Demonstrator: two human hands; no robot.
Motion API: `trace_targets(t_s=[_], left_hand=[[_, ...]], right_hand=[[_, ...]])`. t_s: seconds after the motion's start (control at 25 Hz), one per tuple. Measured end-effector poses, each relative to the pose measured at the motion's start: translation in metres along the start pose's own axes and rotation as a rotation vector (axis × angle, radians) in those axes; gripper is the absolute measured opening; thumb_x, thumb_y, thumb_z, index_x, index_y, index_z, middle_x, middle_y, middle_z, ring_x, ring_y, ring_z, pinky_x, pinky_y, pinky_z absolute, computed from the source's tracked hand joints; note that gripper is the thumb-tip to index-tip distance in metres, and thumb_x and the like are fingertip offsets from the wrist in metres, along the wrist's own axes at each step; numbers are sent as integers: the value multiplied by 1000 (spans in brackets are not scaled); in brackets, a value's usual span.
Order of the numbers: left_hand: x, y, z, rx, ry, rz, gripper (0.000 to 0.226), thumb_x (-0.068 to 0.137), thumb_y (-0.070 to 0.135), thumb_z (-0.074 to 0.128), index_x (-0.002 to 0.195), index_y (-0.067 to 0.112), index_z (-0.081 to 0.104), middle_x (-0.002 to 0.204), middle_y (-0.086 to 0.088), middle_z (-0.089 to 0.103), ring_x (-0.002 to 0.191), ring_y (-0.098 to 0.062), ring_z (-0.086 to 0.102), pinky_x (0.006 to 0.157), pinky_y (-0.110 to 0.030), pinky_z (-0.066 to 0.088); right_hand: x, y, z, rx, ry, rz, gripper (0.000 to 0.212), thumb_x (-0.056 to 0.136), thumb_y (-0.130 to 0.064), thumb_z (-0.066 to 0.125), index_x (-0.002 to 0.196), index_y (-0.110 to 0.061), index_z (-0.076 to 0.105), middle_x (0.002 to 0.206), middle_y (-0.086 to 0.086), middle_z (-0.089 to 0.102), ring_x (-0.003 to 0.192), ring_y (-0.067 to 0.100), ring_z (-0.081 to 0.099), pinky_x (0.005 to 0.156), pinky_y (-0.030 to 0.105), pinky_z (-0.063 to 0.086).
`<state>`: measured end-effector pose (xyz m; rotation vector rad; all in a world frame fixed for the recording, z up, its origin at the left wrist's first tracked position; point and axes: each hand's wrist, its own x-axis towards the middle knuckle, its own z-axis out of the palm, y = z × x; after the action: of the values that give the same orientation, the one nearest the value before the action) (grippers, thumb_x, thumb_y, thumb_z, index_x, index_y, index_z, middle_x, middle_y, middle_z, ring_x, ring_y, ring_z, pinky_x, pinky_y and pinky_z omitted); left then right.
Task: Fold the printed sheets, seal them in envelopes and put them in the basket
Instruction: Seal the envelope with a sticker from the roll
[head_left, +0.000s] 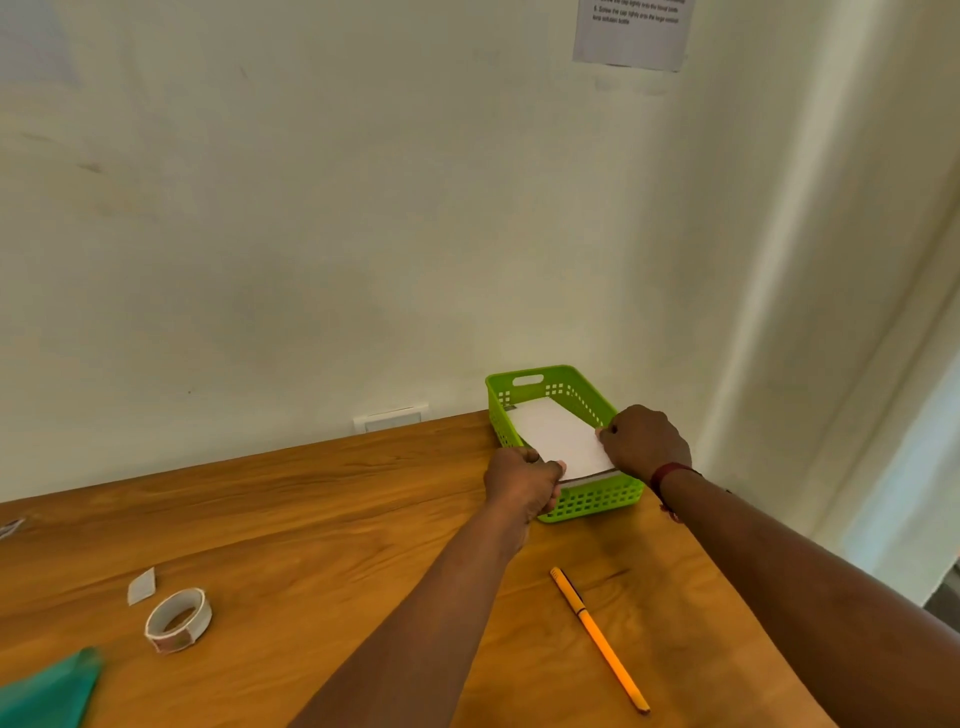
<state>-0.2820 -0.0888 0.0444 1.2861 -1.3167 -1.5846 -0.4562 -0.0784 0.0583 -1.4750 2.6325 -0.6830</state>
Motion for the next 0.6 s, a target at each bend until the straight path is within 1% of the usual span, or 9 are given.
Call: trace_targets(t_s=[0.08, 0.24, 0.32, 0.4, 0.52, 0.6], left_hand=[[1, -1, -1, 27, 25, 14, 40, 86, 9, 73, 121, 3, 54, 77, -14, 62, 47, -12, 52, 41, -21, 44], [1, -3, 2, 75, 87, 82, 43, 85, 11, 74, 123, 5, 55, 97, -19, 69, 50, -11, 57, 47, -22, 51], [-1, -5, 3, 80, 106, 101, 46, 85, 12, 75, 125, 4, 55, 97, -18, 69, 50, -10, 59, 50, -24, 53], [-3, -7, 3, 78, 115, 117, 47, 85, 15, 76, 125, 4, 55, 95, -17, 70, 49, -9, 59, 50, -23, 53], [-6, -7, 3, 76, 115, 130, 47, 85, 19, 75, 125, 4, 55, 94, -18, 70, 50, -10, 59, 49, -22, 53], [-9, -8, 2, 85, 113, 141, 48, 87, 24, 74, 127, 4, 55, 96, -17, 70, 53, -11, 61, 49, -21, 54]], right_hand=[[-1, -2, 1, -7, 8, -11, 27, 91, -37, 57, 91, -13, 68, 89, 11, 66, 81, 32, 61, 64, 30, 42], [-3, -3, 1, 10, 14, -7, 28, 91, -35, 56, 80, -12, 68, 83, 12, 65, 71, 30, 55, 62, 30, 42], [-4, -3, 0, 30, 8, -9, 31, 92, -35, 55, 73, -13, 65, 75, 11, 62, 70, 31, 56, 60, 29, 40], [-5, -3, 0, 57, 4, -12, 36, 94, -37, 53, 69, -13, 62, 68, 8, 56, 70, 32, 57, 58, 29, 37], [-8, -3, 1, 48, 27, -17, 40, 95, -39, 50, 67, -12, 62, 65, 6, 55, 65, 30, 54, 55, 28, 35], [-12, -3, 3, 2, 74, -30, 42, 95, -41, 49, 69, -11, 63, 66, 7, 58, 63, 28, 53, 54, 28, 35]])
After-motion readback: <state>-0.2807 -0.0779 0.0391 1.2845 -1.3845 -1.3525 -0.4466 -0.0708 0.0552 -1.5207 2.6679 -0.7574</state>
